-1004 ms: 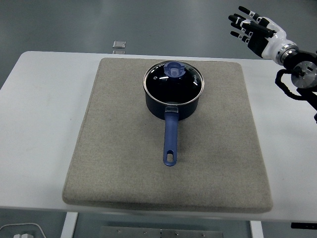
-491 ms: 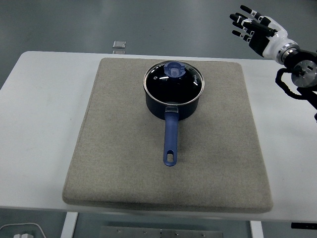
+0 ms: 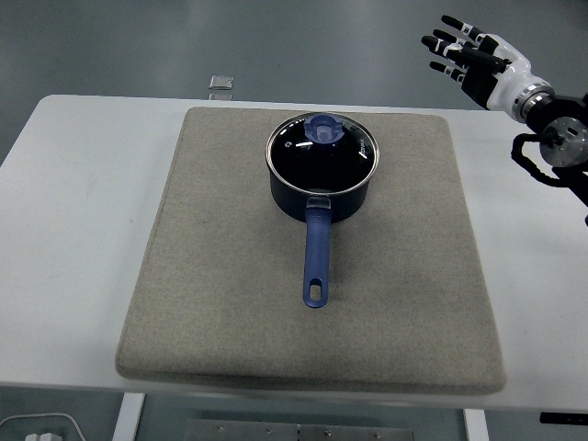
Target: Lift the pot lid and place it to the right of the pot.
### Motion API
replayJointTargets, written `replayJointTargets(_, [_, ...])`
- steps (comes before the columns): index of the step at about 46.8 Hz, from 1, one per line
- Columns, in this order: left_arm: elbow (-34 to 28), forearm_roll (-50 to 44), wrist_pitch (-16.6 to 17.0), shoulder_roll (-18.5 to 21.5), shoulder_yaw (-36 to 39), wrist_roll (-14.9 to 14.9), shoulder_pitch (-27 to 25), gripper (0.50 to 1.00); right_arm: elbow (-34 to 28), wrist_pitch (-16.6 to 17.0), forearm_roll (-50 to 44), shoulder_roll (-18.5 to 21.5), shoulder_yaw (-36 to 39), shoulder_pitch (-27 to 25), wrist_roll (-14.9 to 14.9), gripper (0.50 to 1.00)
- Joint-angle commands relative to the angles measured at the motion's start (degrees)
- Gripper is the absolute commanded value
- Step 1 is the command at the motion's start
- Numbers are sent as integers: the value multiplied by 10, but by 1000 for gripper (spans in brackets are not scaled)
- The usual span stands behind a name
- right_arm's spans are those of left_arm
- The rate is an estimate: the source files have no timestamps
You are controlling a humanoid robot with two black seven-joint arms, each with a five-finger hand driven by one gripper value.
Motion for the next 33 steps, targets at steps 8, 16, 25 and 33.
replayJointTargets(8, [0, 0, 0, 0, 0, 0, 0, 1000, 1, 19, -17, -3, -1, 4, -1, 921])
replayJointTargets(16, [0, 0, 0, 0, 0, 0, 0, 1000, 1, 30, -40, -9, -1, 12, -1, 921])
replayJointTargets(25, [1, 0, 0, 0, 0, 0, 0, 1000, 13, 33, -116, -19, 0, 23, -2, 919])
replayJointTargets(33, [0, 0, 0, 0, 0, 0, 0, 1000, 33, 60, -164, -23, 1, 33, 0, 921])
